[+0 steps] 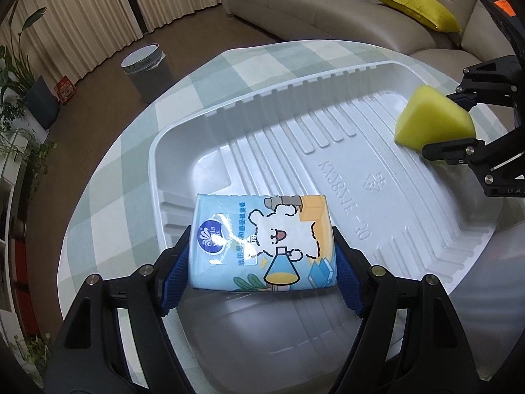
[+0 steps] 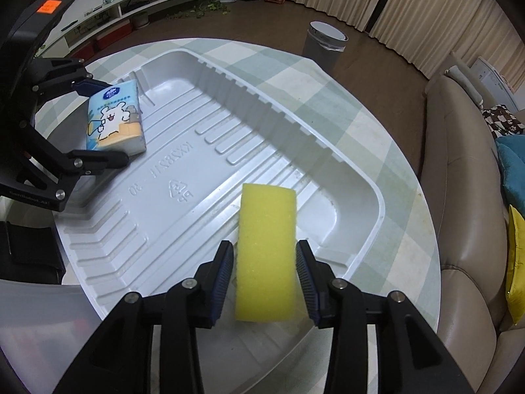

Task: Organize soft objects
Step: 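Release the tissue pack into the tray while the right tool releases the sponge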

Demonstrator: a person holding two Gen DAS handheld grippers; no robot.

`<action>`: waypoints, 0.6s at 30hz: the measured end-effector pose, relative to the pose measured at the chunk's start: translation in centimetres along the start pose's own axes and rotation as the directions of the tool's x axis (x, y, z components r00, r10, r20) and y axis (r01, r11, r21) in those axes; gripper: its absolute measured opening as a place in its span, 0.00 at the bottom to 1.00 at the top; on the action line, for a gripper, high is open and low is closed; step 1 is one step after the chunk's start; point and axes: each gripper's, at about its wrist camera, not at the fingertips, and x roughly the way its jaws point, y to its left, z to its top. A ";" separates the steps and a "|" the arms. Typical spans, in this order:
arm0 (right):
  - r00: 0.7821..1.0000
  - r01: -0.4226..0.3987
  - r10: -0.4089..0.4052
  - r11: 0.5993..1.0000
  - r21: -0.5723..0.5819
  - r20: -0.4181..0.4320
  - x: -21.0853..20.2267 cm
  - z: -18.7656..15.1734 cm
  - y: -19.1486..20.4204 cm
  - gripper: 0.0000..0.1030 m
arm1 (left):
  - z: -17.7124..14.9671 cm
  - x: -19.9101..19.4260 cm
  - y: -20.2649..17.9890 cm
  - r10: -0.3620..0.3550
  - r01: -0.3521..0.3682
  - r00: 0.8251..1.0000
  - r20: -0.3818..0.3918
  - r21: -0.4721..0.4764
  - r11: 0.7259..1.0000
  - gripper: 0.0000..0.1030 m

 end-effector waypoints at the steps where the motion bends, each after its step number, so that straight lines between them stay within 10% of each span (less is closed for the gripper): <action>1: 1.000 0.003 -0.003 1.000 -0.001 0.002 0.0 0.1 -0.1 0.41 | 0.0 0.0 0.0 -0.002 0.002 1.000 0.000 -0.002 1.000 0.73; 18: 0.993 -0.023 0.014 0.997 0.077 0.120 -3.3 -0.7 -2.8 0.61 | -0.3 -4.8 4.1 -0.058 0.081 0.990 0.132 -0.174 0.981 0.85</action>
